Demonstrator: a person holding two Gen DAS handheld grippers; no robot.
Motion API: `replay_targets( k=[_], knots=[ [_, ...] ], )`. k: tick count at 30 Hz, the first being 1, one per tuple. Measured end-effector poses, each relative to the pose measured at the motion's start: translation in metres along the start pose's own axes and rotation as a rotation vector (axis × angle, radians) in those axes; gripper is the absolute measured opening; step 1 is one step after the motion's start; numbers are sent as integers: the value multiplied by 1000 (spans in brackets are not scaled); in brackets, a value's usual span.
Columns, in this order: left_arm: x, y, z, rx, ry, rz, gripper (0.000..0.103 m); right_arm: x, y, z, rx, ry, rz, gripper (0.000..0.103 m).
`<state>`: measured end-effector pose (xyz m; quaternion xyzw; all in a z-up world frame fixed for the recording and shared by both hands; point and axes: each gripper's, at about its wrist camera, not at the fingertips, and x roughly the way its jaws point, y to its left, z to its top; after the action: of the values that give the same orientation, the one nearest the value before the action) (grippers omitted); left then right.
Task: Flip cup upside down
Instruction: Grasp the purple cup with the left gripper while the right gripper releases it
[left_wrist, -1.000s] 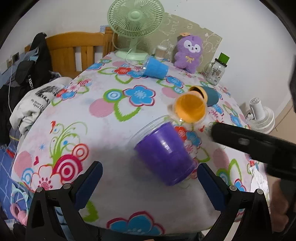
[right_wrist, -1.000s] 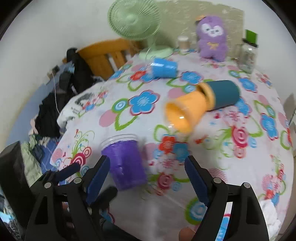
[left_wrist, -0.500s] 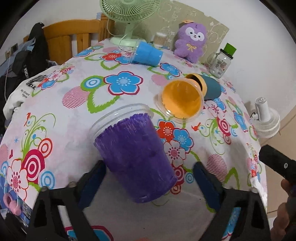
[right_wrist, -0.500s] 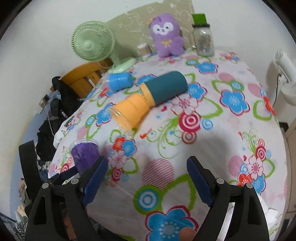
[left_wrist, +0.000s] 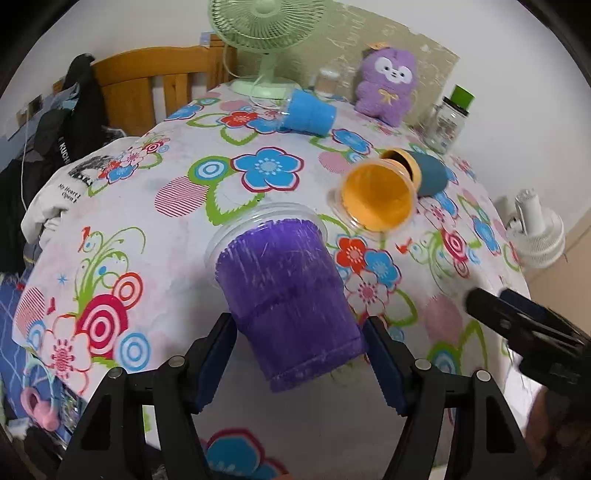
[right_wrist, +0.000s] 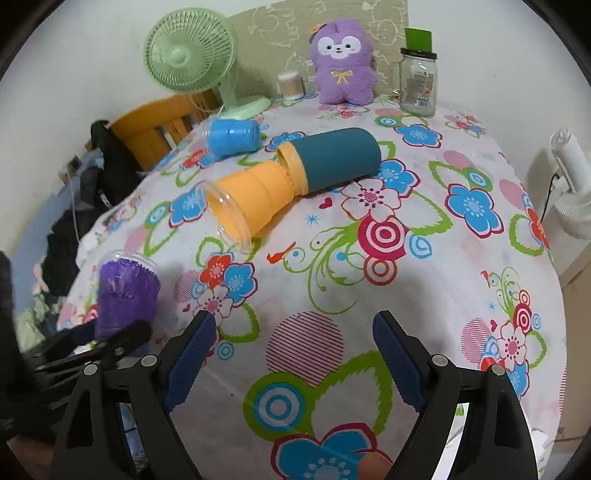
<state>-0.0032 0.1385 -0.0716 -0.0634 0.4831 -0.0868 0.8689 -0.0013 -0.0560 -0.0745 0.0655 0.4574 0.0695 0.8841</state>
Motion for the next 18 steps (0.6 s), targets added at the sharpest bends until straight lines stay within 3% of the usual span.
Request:
replay_targets(
  k=[5,12,18],
  knots=[
    [-23,0,1,62,-2,4,71,3,12,-2,-18,1,14,89],
    [-43,4,3,79,-72,20,68,4,26,-3,-50,-1,14,89],
    [-37,4,-1,73,-40,0,64,6,30,-7,-70,2,-4,89]
  ],
)
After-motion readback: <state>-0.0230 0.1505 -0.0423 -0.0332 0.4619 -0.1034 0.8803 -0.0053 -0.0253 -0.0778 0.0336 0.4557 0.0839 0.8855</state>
